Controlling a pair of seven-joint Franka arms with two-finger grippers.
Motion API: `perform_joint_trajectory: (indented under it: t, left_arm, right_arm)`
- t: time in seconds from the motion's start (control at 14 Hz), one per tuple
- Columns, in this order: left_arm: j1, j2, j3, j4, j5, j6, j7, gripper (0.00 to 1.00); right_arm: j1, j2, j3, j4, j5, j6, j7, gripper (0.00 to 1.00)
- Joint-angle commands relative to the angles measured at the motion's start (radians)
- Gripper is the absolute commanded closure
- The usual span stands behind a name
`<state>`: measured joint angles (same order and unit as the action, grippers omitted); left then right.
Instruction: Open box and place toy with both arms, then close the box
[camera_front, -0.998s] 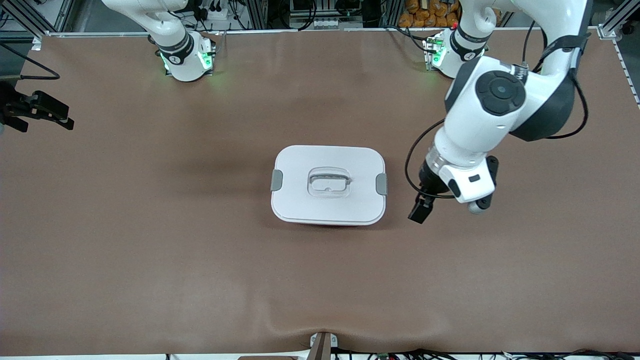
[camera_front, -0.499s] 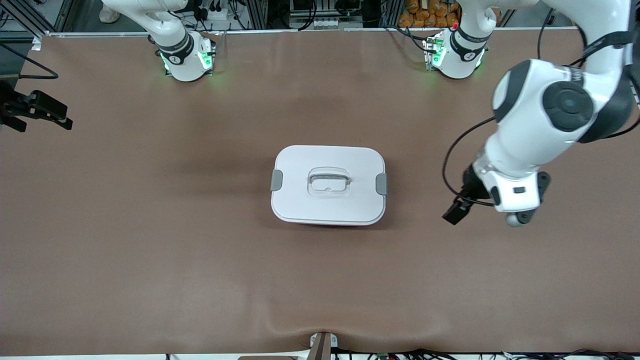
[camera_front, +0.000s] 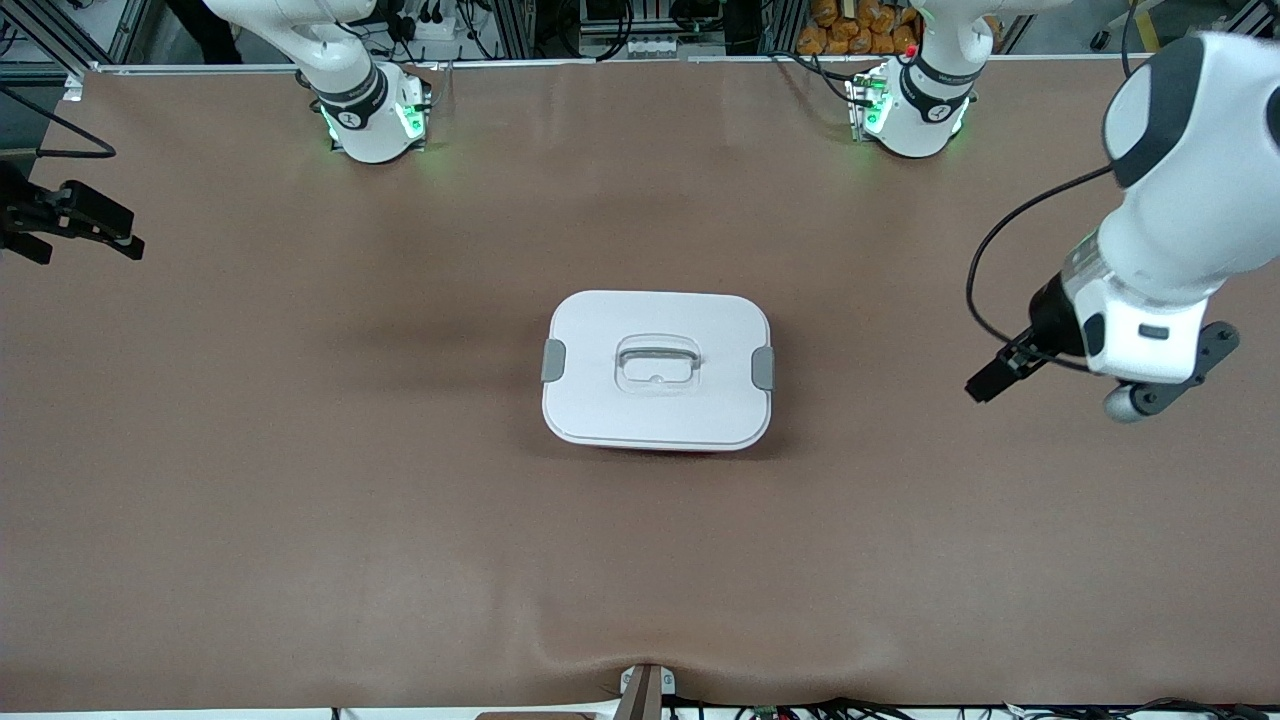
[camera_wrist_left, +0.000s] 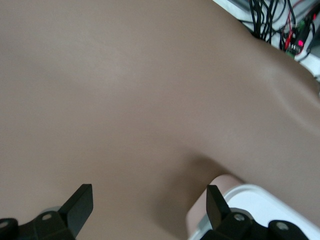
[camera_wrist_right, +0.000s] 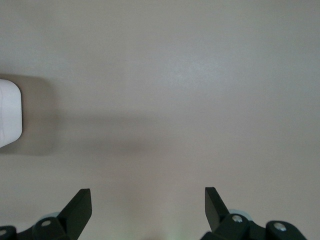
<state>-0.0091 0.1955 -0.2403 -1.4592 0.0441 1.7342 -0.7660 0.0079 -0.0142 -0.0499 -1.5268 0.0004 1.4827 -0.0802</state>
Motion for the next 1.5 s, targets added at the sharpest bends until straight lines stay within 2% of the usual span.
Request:
perform_joint_trajectory:
  t: [0.0,0.21,0.78,1.14,1.43]
  left_arm:
    - [0.001,-0.079,0.035,-0.007,-0.001,-0.067,0.192,0.0]
    - [-0.012,-0.12,0.117,0.031,-0.013,-0.157,0.406,0.0]
    - [-0.012,-0.228,0.206,0.037,-0.015,-0.36,0.658,0.0]
    - [-0.012,-0.235,0.292,0.031,-0.033,-0.375,0.836,0.0]
    - [-0.014,-0.217,0.288,0.027,-0.033,-0.361,0.829,0.0]
  right_arm:
    - [-0.019,-0.001,0.015,0.011,-0.007,-0.005,-0.007,0.0]
    - [-0.017,0.0,0.015,0.011,-0.007,-0.002,-0.006,0.0]
    - [-0.016,0.0,0.015,0.011,-0.005,-0.002,-0.006,0.0]
    - [-0.011,0.002,0.016,0.008,-0.002,-0.001,-0.004,0.0]
    - [-0.014,0.002,0.016,0.01,-0.002,-0.002,-0.004,0.0]
